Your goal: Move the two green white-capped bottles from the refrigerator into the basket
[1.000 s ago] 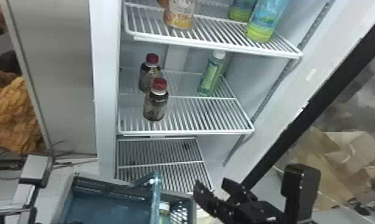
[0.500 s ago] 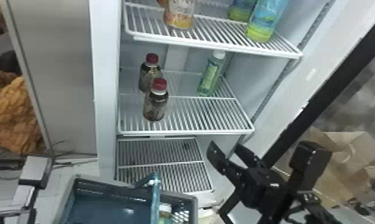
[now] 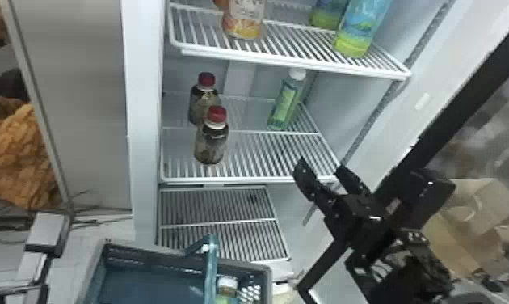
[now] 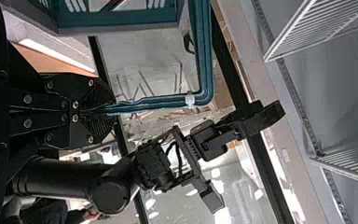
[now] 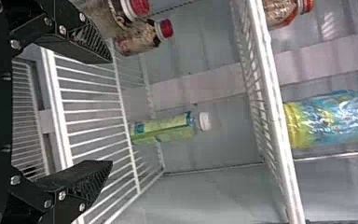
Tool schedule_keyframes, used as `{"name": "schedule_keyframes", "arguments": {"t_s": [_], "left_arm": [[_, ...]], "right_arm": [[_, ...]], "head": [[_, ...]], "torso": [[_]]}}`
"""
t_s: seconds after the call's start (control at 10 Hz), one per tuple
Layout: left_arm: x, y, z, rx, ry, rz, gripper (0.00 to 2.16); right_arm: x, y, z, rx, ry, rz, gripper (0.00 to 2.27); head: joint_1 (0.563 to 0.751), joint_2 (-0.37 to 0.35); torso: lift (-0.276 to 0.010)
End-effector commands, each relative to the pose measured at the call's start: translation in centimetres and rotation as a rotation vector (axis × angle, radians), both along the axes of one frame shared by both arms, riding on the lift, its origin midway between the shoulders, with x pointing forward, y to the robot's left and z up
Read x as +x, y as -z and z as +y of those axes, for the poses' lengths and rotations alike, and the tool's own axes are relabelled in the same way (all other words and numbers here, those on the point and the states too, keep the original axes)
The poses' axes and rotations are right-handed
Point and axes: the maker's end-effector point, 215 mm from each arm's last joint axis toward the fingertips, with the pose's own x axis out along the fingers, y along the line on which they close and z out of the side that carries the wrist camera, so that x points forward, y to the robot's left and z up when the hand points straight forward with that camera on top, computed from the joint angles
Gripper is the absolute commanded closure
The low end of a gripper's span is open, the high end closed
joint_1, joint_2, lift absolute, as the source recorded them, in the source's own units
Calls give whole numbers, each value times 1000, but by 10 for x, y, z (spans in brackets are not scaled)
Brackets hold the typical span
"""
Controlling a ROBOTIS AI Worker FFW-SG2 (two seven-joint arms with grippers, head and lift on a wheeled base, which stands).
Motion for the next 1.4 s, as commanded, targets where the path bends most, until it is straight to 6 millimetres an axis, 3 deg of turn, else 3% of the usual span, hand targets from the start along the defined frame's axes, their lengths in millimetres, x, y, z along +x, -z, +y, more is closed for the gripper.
{"name": "schedule_keyframes", "arguments": {"t_s": [0.0, 0.5, 0.8, 1.3], "left_arm": [[0, -1, 0, -2, -1, 0, 1161], [1, -2, -1, -2, 1, -5, 1161], [1, -1, -1, -1, 0, -5, 1161], [1, -2, -1, -2, 0, -5, 1161]], "right_arm": [[12, 0, -9, -6, 19, -21, 280], [55, -2, -22, -20, 48, -99, 142], [89, 14, -35, -10, 73, -133, 128], [140, 22, -56, -27, 89, -204, 88]], "head": [[695, -350], [695, -350], [695, -350], [695, -350]], "torso": [[-263], [-263], [-263], [-263]]}}
